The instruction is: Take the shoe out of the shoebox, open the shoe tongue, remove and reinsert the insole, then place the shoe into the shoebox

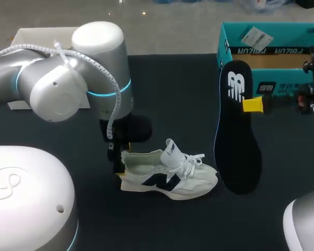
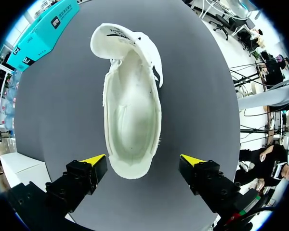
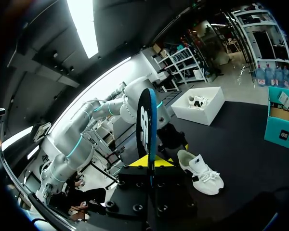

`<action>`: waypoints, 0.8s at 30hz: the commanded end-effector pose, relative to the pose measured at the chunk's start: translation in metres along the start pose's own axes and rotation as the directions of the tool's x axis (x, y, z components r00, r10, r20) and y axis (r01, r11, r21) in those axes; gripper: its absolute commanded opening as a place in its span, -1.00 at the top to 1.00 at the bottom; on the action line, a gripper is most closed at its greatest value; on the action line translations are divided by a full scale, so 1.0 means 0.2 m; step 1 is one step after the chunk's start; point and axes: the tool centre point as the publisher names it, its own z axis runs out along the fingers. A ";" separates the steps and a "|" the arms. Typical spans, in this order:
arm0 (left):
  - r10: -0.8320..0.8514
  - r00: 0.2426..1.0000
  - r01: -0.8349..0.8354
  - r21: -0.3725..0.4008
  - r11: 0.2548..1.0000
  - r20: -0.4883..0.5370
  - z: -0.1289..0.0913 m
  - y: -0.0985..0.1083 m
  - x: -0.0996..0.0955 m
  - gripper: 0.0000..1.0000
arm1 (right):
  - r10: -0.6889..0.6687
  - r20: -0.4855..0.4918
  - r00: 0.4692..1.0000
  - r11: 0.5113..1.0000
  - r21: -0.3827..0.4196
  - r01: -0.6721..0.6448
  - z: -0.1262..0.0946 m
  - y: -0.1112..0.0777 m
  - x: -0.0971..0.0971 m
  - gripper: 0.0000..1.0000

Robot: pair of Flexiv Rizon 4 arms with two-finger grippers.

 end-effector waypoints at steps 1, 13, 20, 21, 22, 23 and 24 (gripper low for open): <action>0.000 1.000 0.000 -0.001 1.000 0.004 0.00 0.00 0.01 -1.00 | 0.002 0.008 1.000 0.997 -0.075 -0.001 -0.01 -0.05 0.02 1.00; 0.077 0.991 -0.073 -0.038 0.997 0.113 -0.10 -0.10 -0.25 -1.00 | 0.002 0.008 1.000 0.997 -0.075 -0.001 -0.01 -0.05 0.02 1.00; 0.111 0.983 -0.112 -0.008 0.994 0.149 -0.05 -0.27 -0.30 -1.00 | 0.002 0.008 1.000 0.997 -0.075 -0.001 -0.01 -0.05 0.02 1.00; 0.112 0.982 -0.113 -0.001 0.994 0.155 -0.04 -0.29 -0.32 -1.00 | 0.002 0.008 1.000 0.997 -0.075 -0.001 -0.01 -0.05 0.02 1.00; 0.109 0.981 -0.110 -0.004 0.994 0.161 -0.03 -0.31 -0.33 -1.00 | 0.002 0.008 1.000 0.997 -0.075 -0.001 -0.01 -0.05 0.02 1.00; 0.100 0.979 -0.101 -0.002 0.995 0.175 -0.03 -0.33 -0.35 -1.00 | 0.002 0.008 1.000 0.997 -0.075 -0.001 -0.01 -0.05 0.02 1.00; 0.100 0.978 -0.102 0.004 0.995 0.183 -0.02 -0.34 -0.35 -1.00 | 0.002 0.008 1.000 0.997 -0.075 -0.001 -0.01 -0.05 0.02 1.00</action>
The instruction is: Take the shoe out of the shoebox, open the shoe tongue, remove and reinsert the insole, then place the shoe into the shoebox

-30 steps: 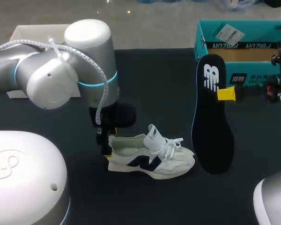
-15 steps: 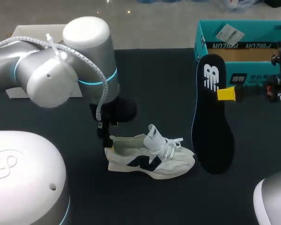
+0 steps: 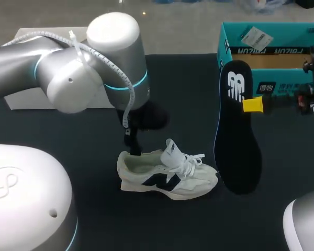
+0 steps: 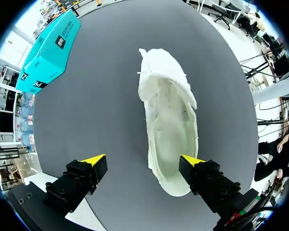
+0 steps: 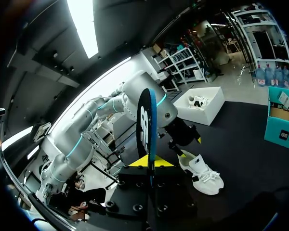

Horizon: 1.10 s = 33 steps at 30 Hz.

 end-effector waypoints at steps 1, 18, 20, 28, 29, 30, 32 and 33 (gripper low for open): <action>-0.008 1.000 0.009 -0.015 1.000 0.009 0.08 -0.10 -0.06 -1.00 | 0.002 0.008 1.000 0.997 -0.075 -0.001 -0.01 -0.05 0.02 1.00; 0.004 1.000 -0.005 0.038 0.999 0.008 0.14 -0.23 -0.04 -1.00 | 0.002 0.008 1.000 0.997 -0.075 -0.001 -0.01 -0.05 0.02 1.00; 0.000 1.000 0.000 0.051 0.999 0.003 0.15 -0.23 -0.03 -0.93 | 0.002 0.008 1.000 0.997 -0.075 -0.001 -0.01 -0.05 0.02 1.00; 0.003 1.000 -0.002 0.049 0.999 -0.007 0.19 -0.26 0.00 0.80 | 0.002 0.008 1.000 0.997 -0.075 -0.001 -0.01 -0.05 0.02 1.00; 0.001 1.000 0.000 0.050 0.999 -0.012 0.20 -0.26 0.00 0.98 | 0.002 0.008 1.000 0.997 -0.075 -0.001 -0.01 -0.05 0.02 1.00; 0.001 1.000 -0.001 0.051 0.999 -0.014 0.21 -0.26 0.00 1.00 | 0.002 0.008 1.000 0.997 -0.075 -0.001 -0.01 -0.05 0.02 1.00; 0.009 1.000 -0.007 0.069 0.998 -0.022 0.22 -0.27 0.01 1.00 | 0.002 0.008 1.000 0.997 -0.075 -0.001 -0.01 -0.05 0.02 1.00; 0.011 1.000 -0.009 0.074 0.997 -0.024 0.22 -0.27 0.02 1.00 | 0.002 0.008 1.000 0.997 -0.075 -0.001 -0.01 -0.05 0.02 1.00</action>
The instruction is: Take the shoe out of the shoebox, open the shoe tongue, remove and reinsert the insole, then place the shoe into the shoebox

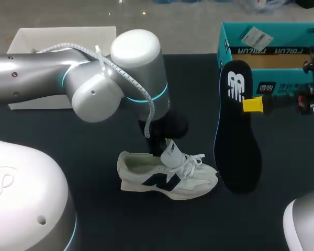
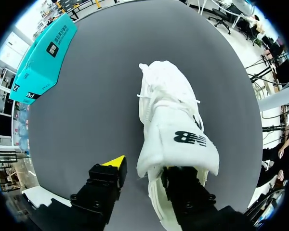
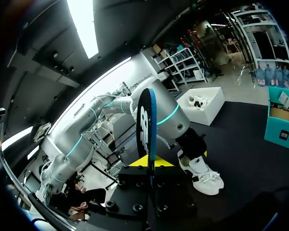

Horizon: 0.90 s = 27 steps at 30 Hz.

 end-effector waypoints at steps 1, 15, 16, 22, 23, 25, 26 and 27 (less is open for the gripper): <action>0.007 1.000 -0.006 0.018 1.000 -0.009 0.04 -0.01 0.01 1.00 | 0.002 0.008 1.000 0.997 -0.072 -0.001 -0.01 -0.05 0.02 1.00; -0.035 0.999 0.036 0.031 0.999 -0.007 0.02 0.00 0.08 1.00 | 0.002 0.008 1.000 0.997 -0.072 -0.001 -0.01 -0.05 0.02 1.00; -0.035 0.999 0.036 0.031 0.999 -0.007 0.02 0.00 0.08 1.00 | 0.002 0.008 1.000 0.997 -0.072 -0.001 -0.01 -0.05 0.02 1.00; -0.035 0.999 0.036 0.031 0.999 -0.007 0.02 0.00 0.08 1.00 | 0.002 0.008 1.000 0.997 -0.072 -0.001 -0.01 -0.05 0.02 1.00; 0.013 1.000 -0.014 0.054 0.998 0.010 -0.03 0.02 0.07 1.00 | 0.002 0.008 1.000 0.997 -0.072 -0.001 -0.01 -0.05 0.02 1.00; 0.161 0.987 -0.159 0.082 0.984 -0.018 -0.10 0.05 0.04 1.00 | 0.002 0.008 1.000 0.997 -0.072 -0.001 -0.01 -0.05 0.02 1.00; 0.218 0.975 -0.213 0.090 0.973 -0.047 -0.13 0.06 0.02 1.00 | 0.002 0.008 1.000 0.997 -0.072 -0.001 -0.01 -0.05 0.02 1.00; 0.284 0.957 -0.278 0.090 0.956 -0.066 -0.15 0.07 0.00 1.00 | 0.002 0.008 1.000 0.997 -0.072 -0.001 -0.01 -0.05 0.02 1.00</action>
